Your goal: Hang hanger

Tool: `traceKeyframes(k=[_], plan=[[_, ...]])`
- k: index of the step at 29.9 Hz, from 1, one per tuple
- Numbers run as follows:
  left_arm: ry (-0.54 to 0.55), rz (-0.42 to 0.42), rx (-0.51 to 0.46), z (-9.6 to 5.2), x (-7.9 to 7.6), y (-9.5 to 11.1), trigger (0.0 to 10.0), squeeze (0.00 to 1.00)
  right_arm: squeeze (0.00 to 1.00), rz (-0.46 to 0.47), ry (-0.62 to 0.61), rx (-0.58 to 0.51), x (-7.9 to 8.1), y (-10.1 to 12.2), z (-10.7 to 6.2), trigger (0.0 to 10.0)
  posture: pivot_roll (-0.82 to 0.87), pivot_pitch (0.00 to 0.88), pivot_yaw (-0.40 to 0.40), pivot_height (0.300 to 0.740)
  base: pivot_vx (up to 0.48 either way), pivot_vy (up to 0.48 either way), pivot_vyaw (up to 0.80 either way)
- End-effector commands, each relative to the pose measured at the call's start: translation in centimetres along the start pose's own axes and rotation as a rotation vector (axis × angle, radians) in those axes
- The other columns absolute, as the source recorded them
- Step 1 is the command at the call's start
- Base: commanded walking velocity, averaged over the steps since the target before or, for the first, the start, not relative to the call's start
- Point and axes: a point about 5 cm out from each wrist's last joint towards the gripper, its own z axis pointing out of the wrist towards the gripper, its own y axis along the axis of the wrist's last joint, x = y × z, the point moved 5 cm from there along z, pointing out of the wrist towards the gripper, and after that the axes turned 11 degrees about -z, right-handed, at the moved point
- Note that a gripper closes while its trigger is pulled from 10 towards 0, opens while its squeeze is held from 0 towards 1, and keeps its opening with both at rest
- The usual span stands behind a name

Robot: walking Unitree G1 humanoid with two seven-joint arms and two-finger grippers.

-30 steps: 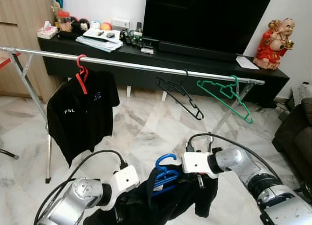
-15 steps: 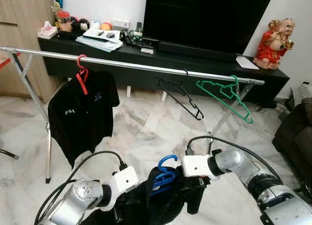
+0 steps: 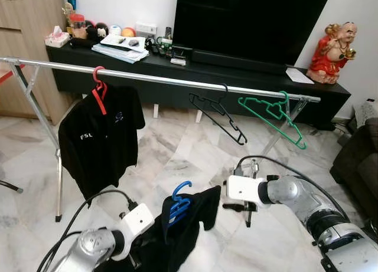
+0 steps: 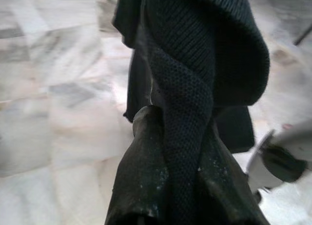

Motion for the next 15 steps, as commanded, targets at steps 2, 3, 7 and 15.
traceKeyframes(k=[2,3,7,15], plan=[[0.145,0.011,-0.086,0.2,1.8,1.4,0.0,0.0,0.0,0.243,-0.203,0.118,0.0,-3.4,-0.4,10.0,0.11,0.0,-0.139,0.74,0.0,0.0,0.0],[0.168,0.002,-0.095,0.2,2.0,1.5,0.0,0.0,0.0,0.295,-0.233,0.137,0.4,-3.9,-0.4,10.0,0.11,0.0,-0.136,0.74,0.0,0.0,0.0],[0.213,-0.047,-0.133,0.6,2.1,1.8,10.0,0.0,0.0,0.615,-0.35,0.236,4.5,-6.9,-0.2,10.0,0.11,0.0,-0.127,0.74,0.0,0.0,0.0],[0.302,-0.142,-0.24,0.9,2.9,3.0,10.0,0.0,0.0,1.088,-0.33,0.431,17.3,-9.0,0.3,10.0,0.11,0.0,-0.107,0.74,0.0,0.0,0.0]])
